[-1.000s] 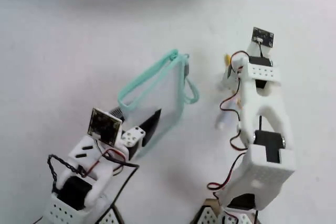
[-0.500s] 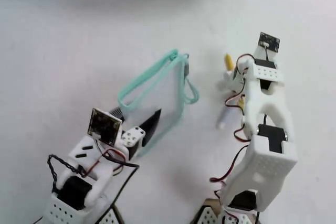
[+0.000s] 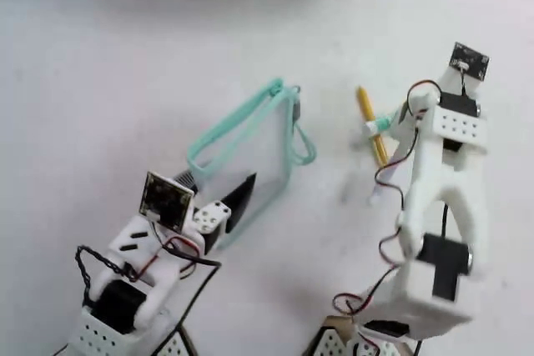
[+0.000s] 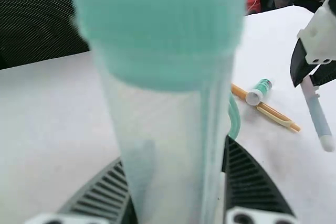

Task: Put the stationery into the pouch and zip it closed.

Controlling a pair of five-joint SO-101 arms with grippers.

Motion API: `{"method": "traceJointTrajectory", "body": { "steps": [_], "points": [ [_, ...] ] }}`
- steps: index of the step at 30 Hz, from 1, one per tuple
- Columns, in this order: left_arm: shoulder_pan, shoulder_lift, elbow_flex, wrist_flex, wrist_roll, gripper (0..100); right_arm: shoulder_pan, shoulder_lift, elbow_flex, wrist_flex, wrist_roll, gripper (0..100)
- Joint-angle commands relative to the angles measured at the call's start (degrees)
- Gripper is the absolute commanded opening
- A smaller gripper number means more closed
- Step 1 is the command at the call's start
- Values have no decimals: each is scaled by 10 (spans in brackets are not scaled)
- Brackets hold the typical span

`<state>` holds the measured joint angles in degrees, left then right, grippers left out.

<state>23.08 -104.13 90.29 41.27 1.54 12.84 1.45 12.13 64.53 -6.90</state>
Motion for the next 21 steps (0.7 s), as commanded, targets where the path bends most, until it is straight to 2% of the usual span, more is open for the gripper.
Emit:
{"method": "traceJointTrajectory", "body": {
  "steps": [1,7,12,16,21],
  "points": [
    [-4,-4,-18,2,4,210,-30,-164,21,29,35,18],
    [-4,-4,-18,2,4,210,-122,-399,29,53,101,18],
    [-4,-4,-17,3,4,210,-222,-543,29,15,185,18],
    [0,-4,-18,12,4,210,-276,-591,22,-48,199,18],
    [0,-4,-18,12,4,210,-350,-567,-66,-80,199,18]
  ]
}}
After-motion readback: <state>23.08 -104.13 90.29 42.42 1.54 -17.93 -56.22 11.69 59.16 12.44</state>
